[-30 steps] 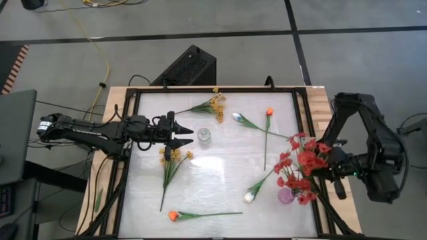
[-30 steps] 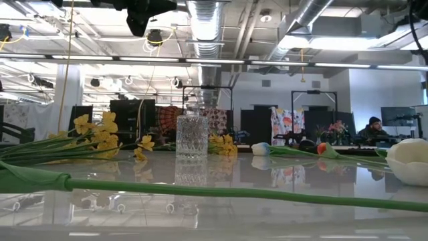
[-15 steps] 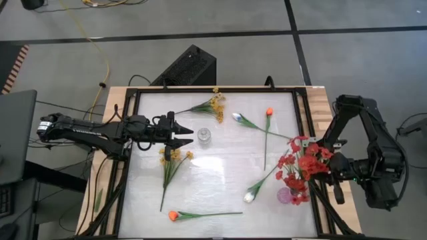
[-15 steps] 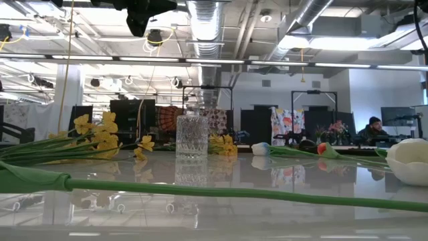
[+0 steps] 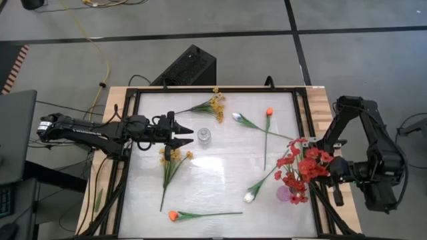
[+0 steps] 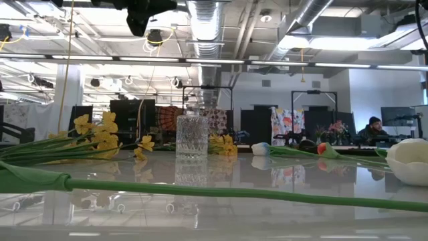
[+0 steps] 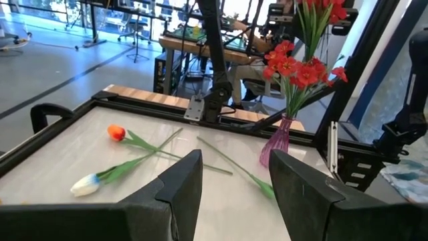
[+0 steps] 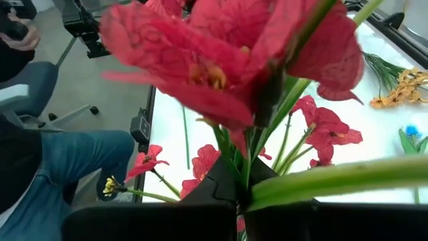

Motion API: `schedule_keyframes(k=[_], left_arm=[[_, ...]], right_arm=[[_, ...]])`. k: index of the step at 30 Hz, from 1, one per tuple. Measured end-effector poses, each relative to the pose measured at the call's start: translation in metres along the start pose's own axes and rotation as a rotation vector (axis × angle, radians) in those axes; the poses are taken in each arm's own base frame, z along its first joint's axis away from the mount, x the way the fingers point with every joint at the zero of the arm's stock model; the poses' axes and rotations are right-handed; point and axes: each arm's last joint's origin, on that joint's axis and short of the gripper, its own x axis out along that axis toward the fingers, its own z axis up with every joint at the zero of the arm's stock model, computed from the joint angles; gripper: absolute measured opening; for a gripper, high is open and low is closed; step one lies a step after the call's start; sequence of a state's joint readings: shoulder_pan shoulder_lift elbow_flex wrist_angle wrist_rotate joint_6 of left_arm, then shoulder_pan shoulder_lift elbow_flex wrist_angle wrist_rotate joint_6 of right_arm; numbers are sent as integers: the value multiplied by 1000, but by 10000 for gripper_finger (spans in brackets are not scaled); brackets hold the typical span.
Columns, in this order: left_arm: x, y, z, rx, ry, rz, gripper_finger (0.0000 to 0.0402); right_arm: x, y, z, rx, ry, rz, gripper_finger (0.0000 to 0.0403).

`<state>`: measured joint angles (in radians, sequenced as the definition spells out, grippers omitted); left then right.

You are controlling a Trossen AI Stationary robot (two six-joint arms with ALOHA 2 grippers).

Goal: Sort flowers into vase by color
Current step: Put the red flowers into the pink vase

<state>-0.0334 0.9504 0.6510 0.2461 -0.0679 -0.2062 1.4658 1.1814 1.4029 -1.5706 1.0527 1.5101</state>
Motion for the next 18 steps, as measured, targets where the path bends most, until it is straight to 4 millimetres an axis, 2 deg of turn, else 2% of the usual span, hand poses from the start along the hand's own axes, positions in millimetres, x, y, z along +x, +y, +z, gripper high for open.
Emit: schedule_keyframes(k=[18], left_arm=[[0, -1, 4, -3, -39, -8, 162]], right_arm=[[-2, -13, 9, -38, -7, 4, 27]])
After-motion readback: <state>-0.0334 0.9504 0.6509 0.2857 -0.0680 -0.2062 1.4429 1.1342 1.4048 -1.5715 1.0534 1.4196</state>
